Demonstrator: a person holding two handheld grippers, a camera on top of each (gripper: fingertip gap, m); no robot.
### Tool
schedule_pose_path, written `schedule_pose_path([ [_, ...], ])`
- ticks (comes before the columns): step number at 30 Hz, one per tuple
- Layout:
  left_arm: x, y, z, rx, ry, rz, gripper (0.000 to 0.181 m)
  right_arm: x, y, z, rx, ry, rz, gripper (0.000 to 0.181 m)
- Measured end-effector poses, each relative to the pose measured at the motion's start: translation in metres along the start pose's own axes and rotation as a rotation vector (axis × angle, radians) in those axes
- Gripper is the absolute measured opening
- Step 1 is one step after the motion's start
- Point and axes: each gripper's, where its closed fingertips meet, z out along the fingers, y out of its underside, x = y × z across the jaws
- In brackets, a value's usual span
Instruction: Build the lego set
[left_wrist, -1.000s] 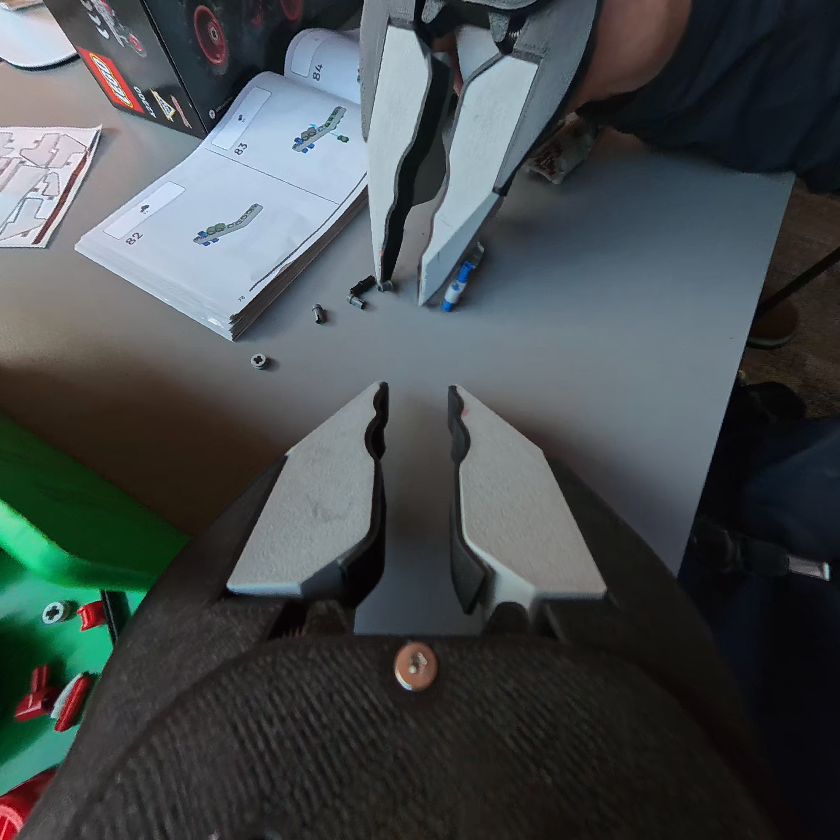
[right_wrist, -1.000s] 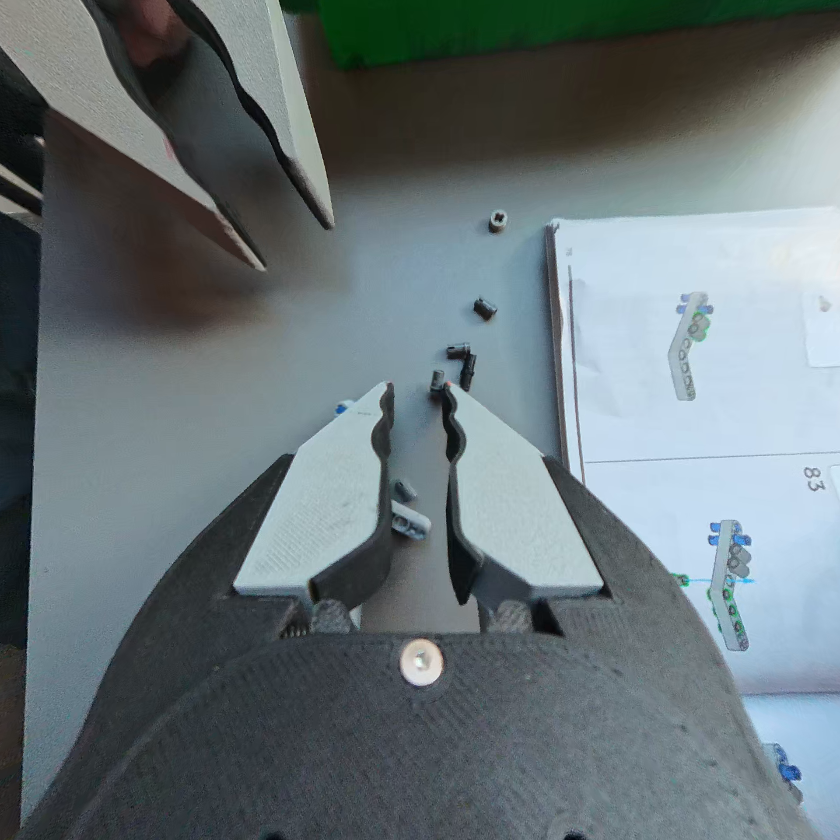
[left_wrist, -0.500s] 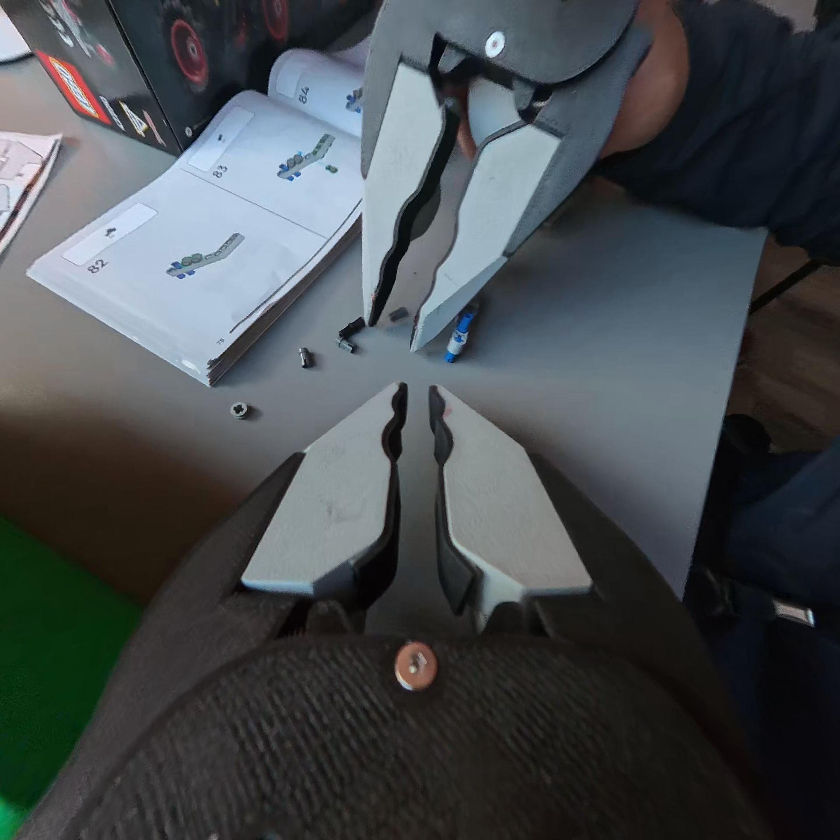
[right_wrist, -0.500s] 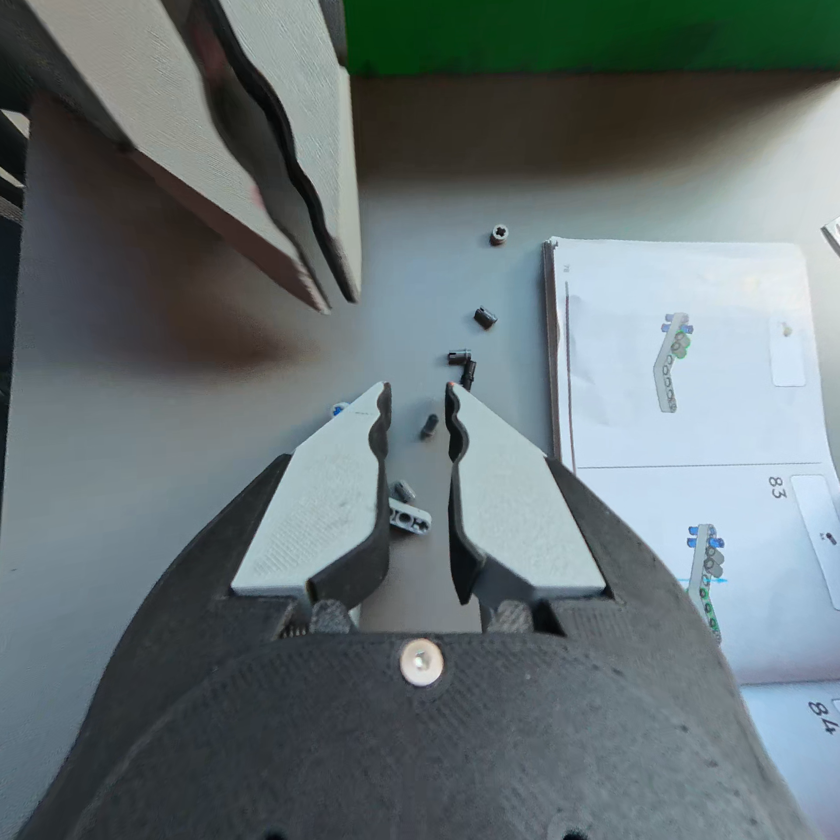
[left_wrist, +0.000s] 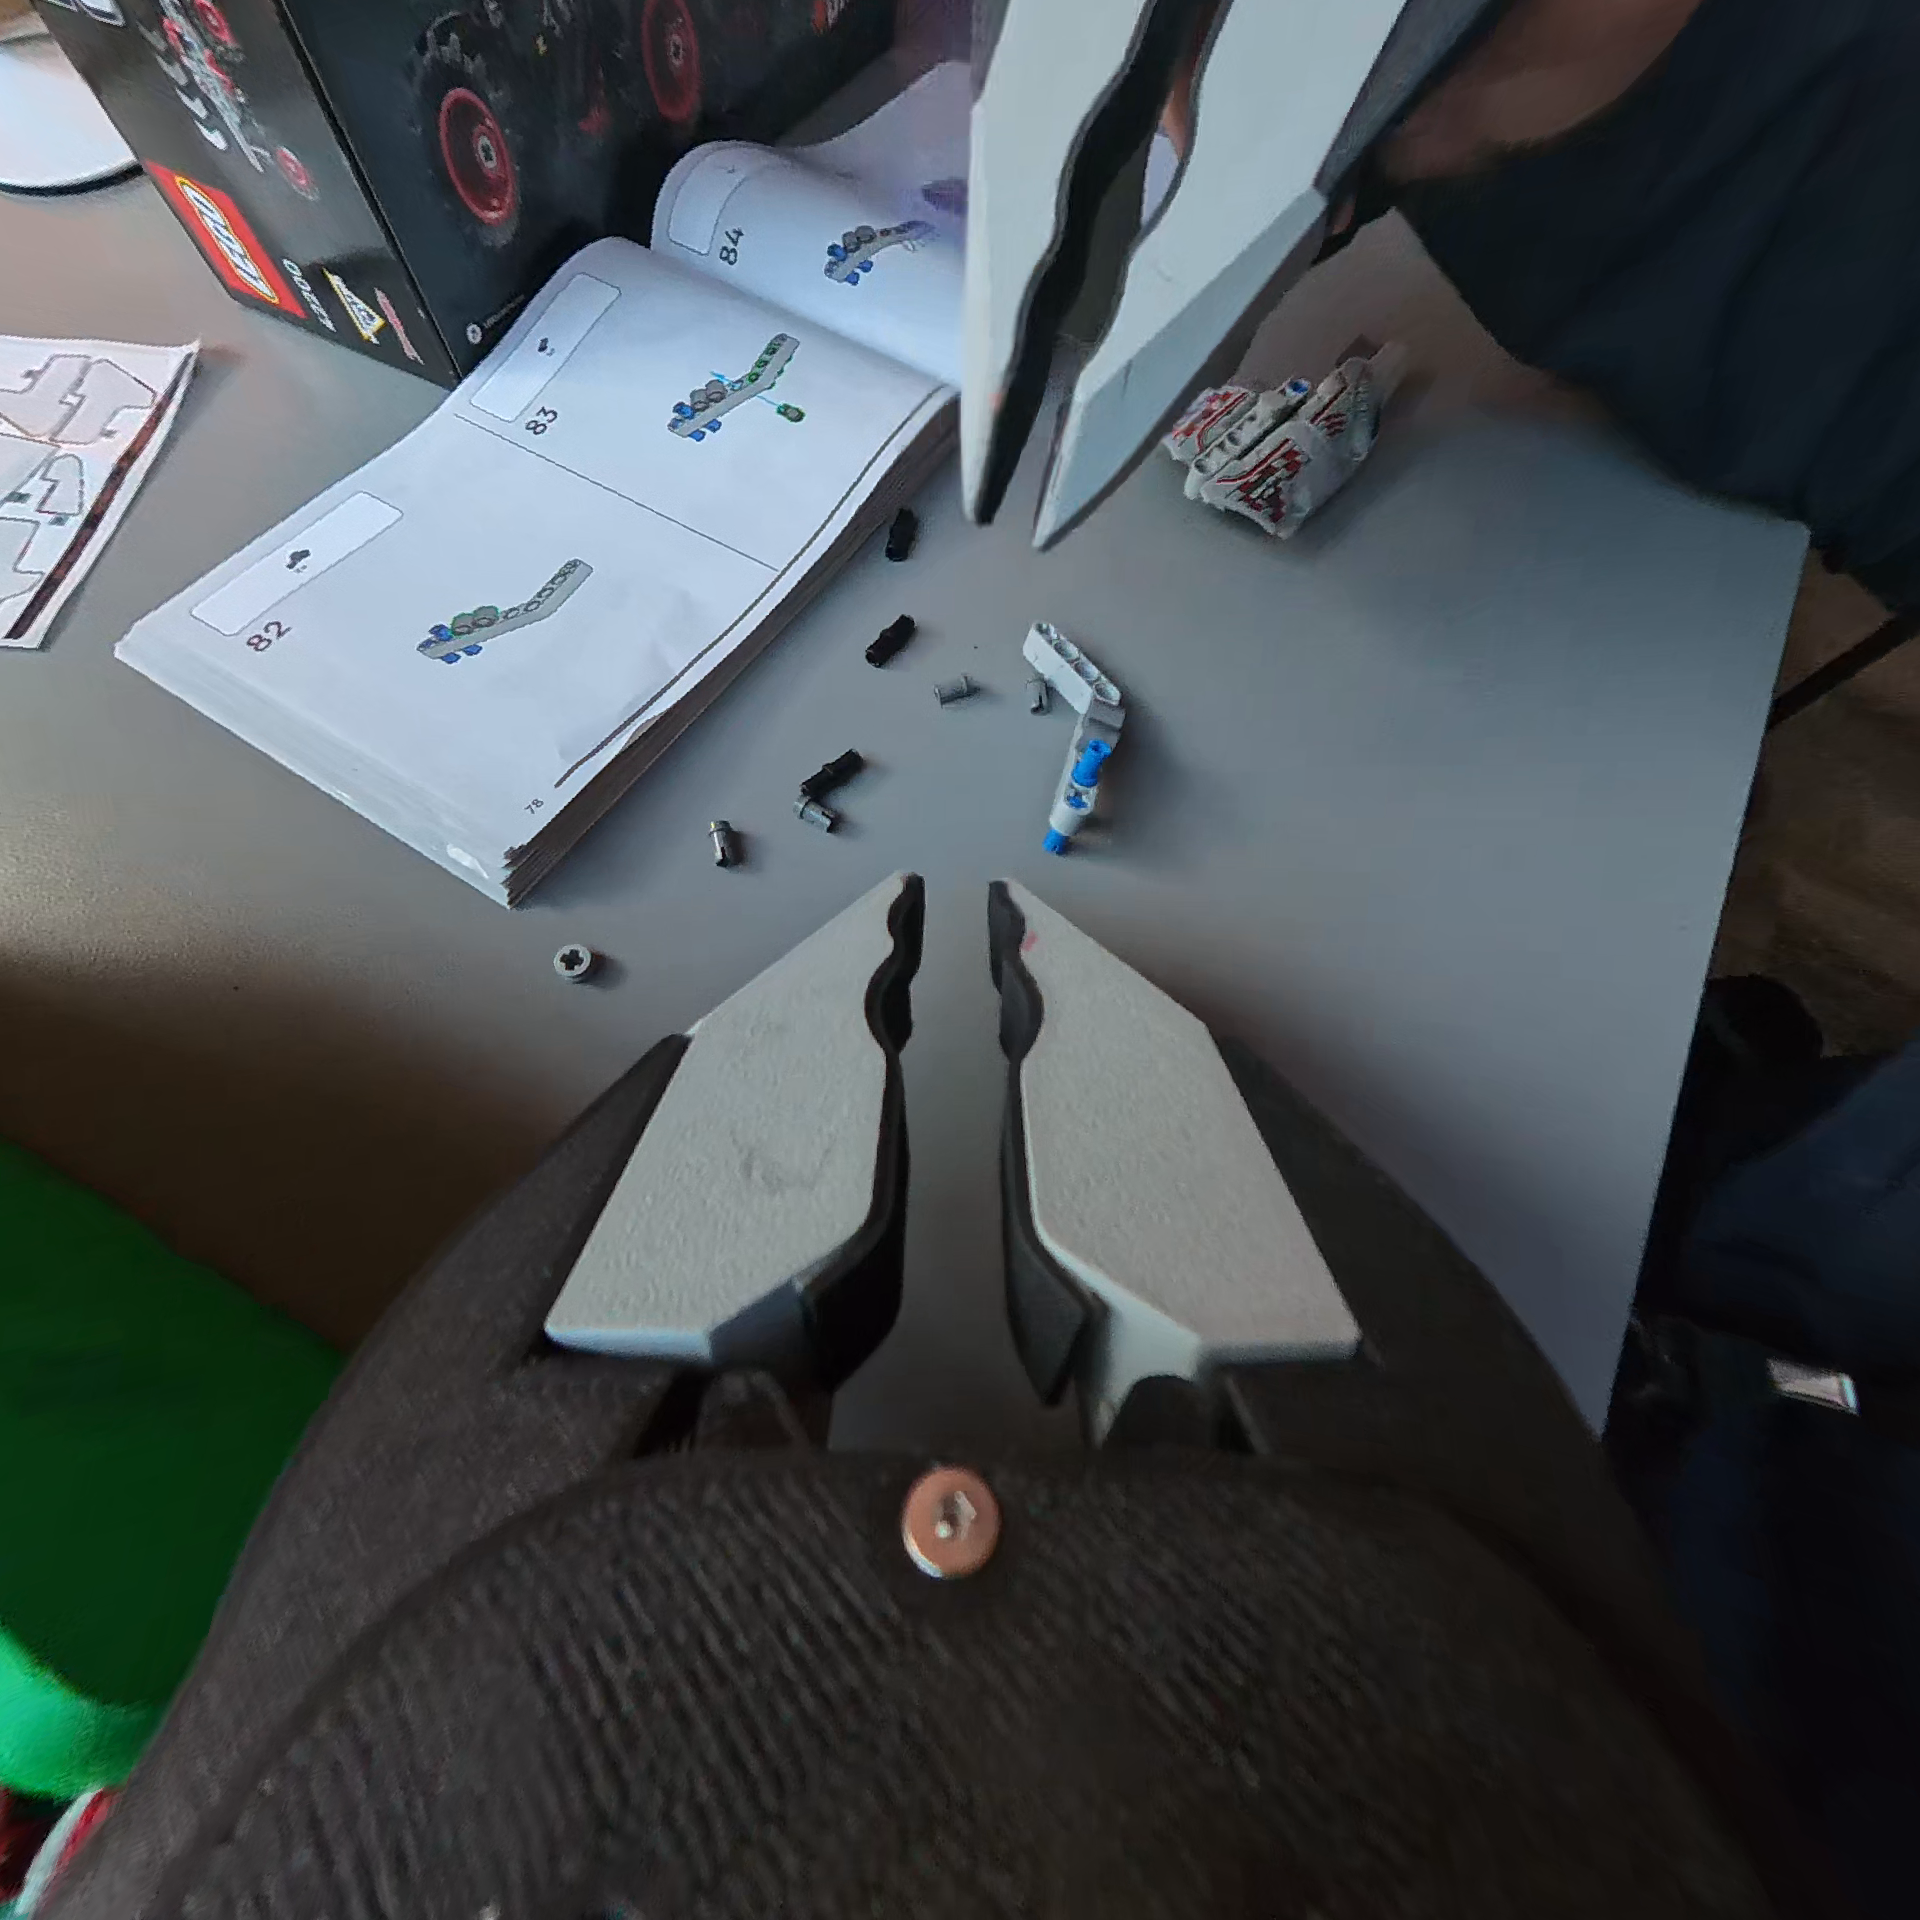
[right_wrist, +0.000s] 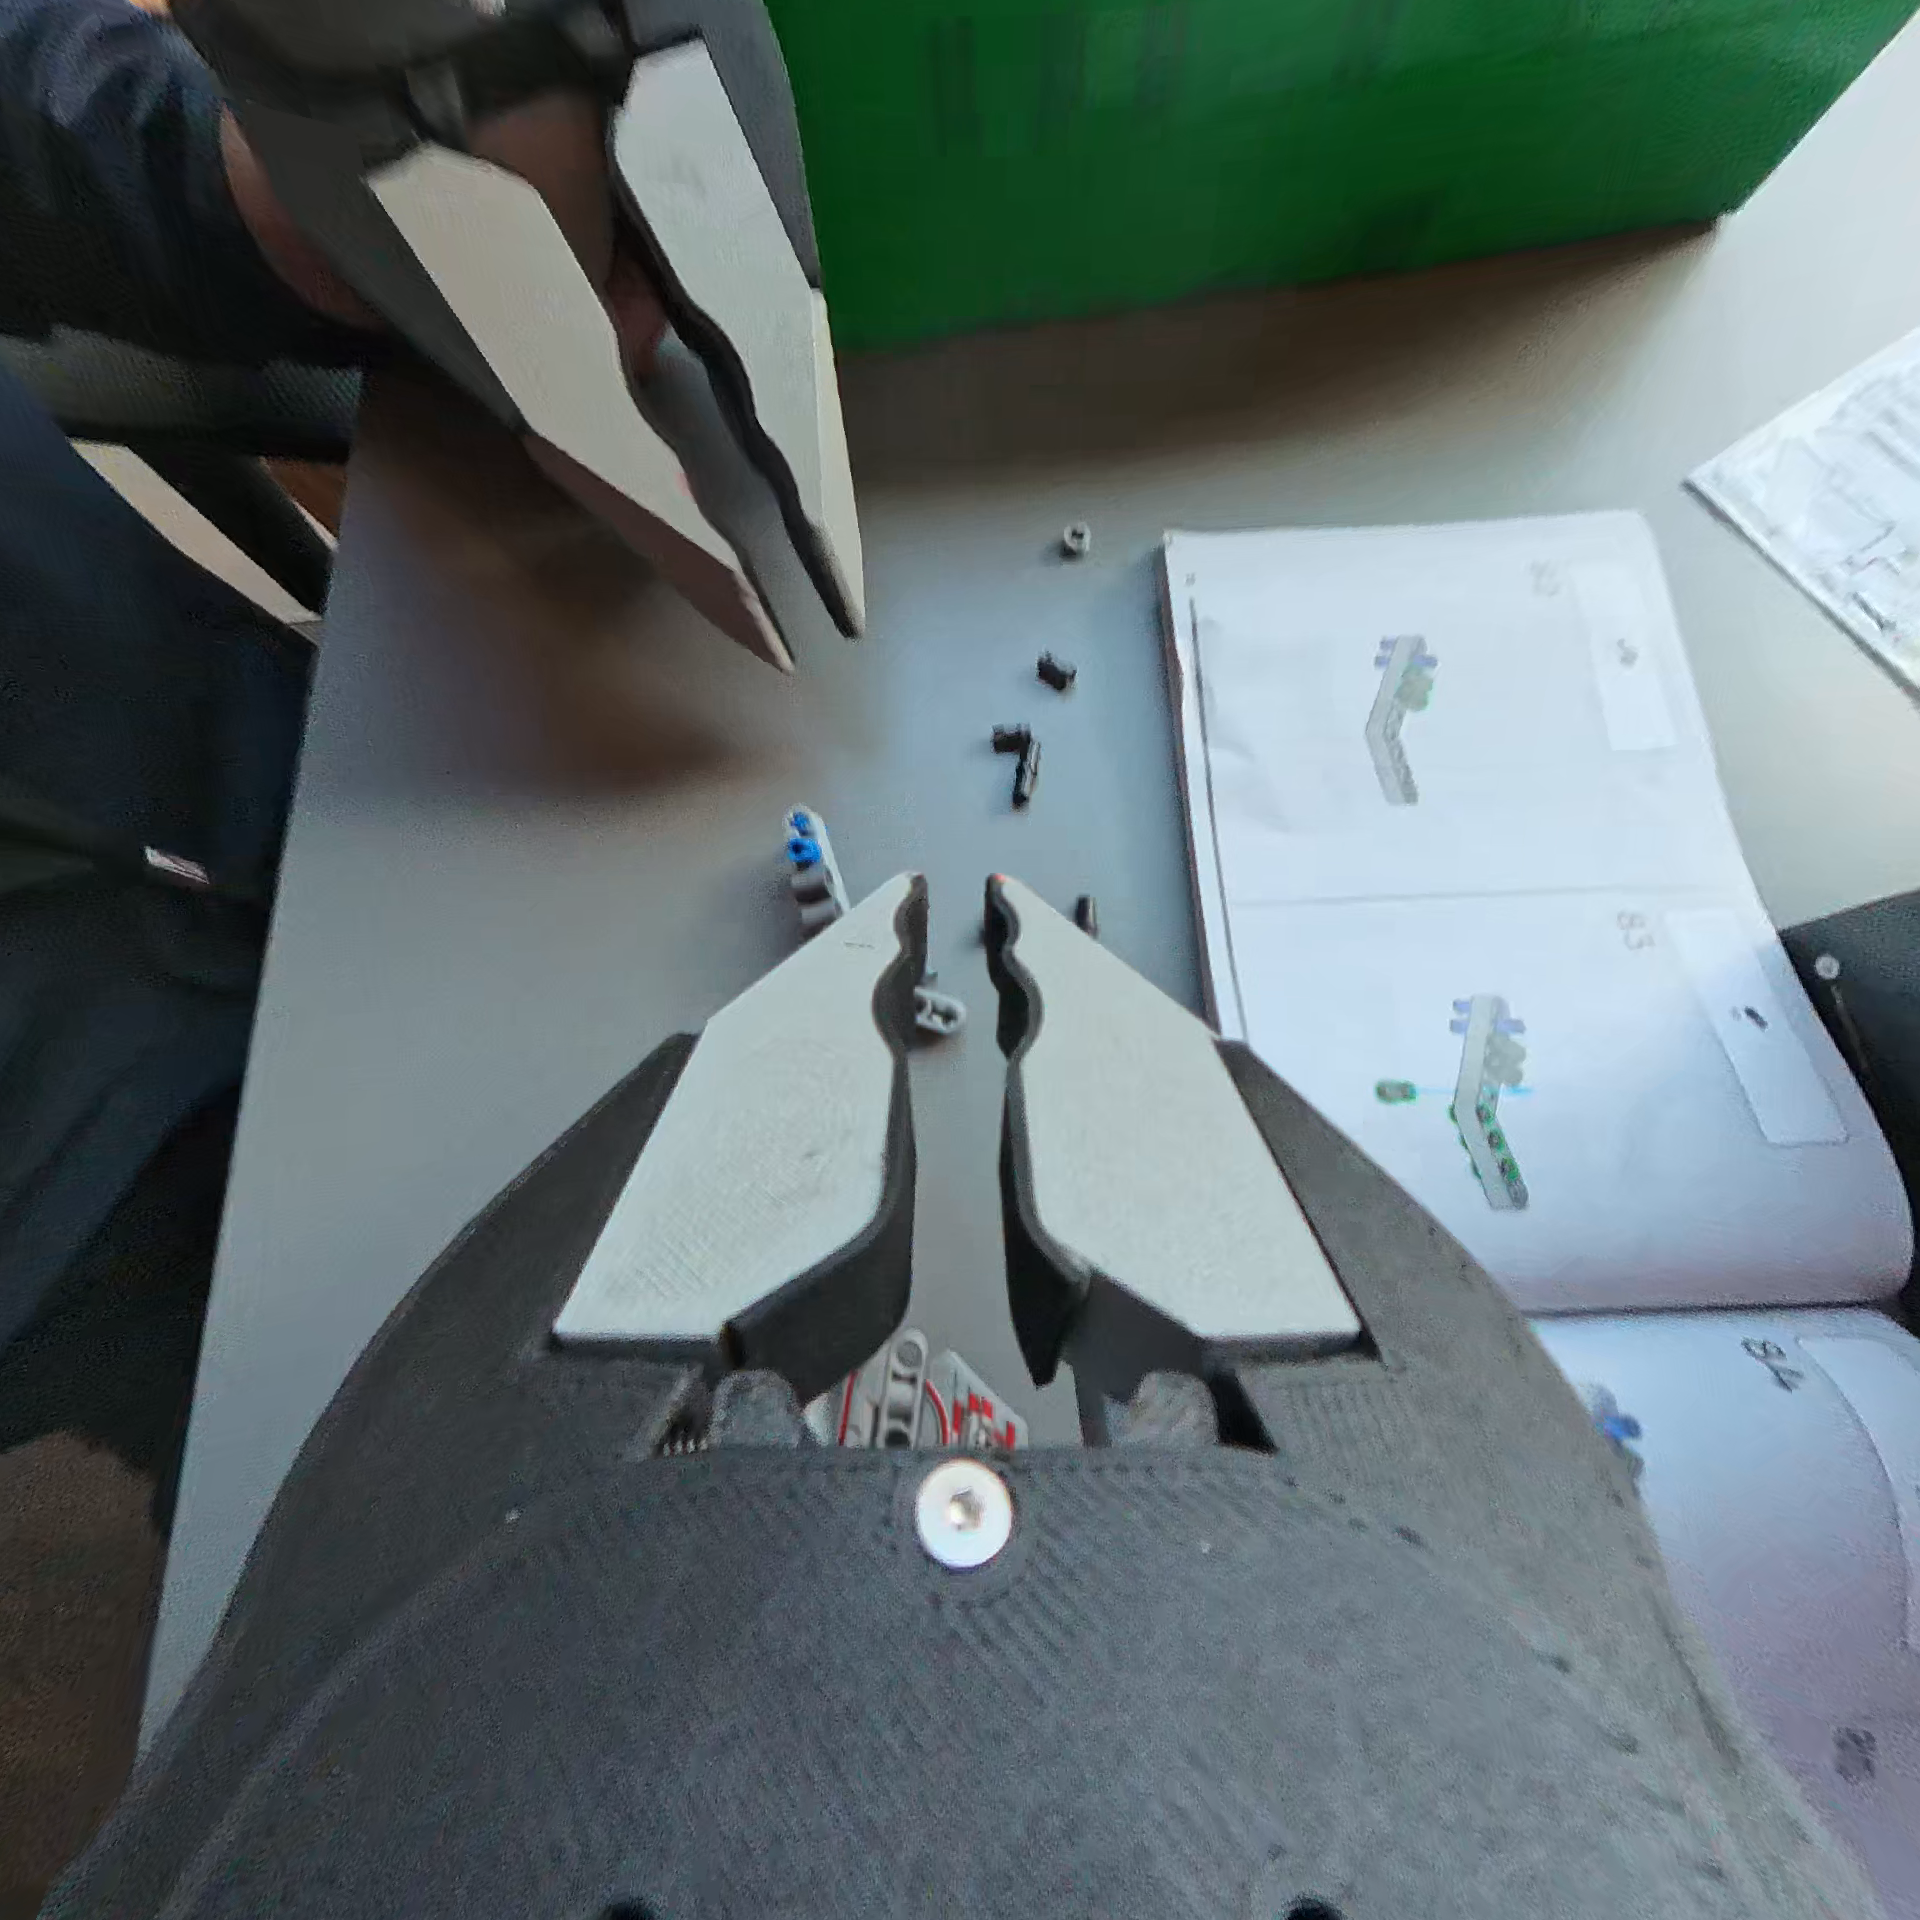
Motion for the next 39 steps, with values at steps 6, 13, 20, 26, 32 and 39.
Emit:
schedule_pose_path([
  [6, 0.01, 0.003, 0.006, -0.035, 0.037, 0.033, 0.014, -0.006, 0.024, 0.011, -0.145, -0.001, -0.052, 0.0],
  [13, 0.017, 0.006, 0.011, -0.064, 0.054, 0.066, 0.015, -0.01, 0.037, 0.026, -0.235, -0.018, -0.072, 0.0],
  [20, 0.018, 0.006, 0.01, -0.061, 0.061, 0.058, 0.016, 0.004, 0.028, 0.019, -0.188, 0.073, -0.073, 0.0],
  [26, 0.018, 0.006, 0.01, -0.059, 0.062, 0.052, 0.017, 0.006, 0.025, 0.005, -0.146, 0.062, -0.042, 0.0],
  [32, 0.018, 0.006, 0.01, -0.062, 0.061, 0.053, 0.017, -0.009, 0.041, 0.024, -0.241, -0.019, -0.07, 0.002],
  [39, 0.017, 0.006, 0.01, -0.064, 0.057, 0.053, 0.017, 0.007, 0.03, 0.035, -0.21, 0.066, -0.085, 0.0],
])
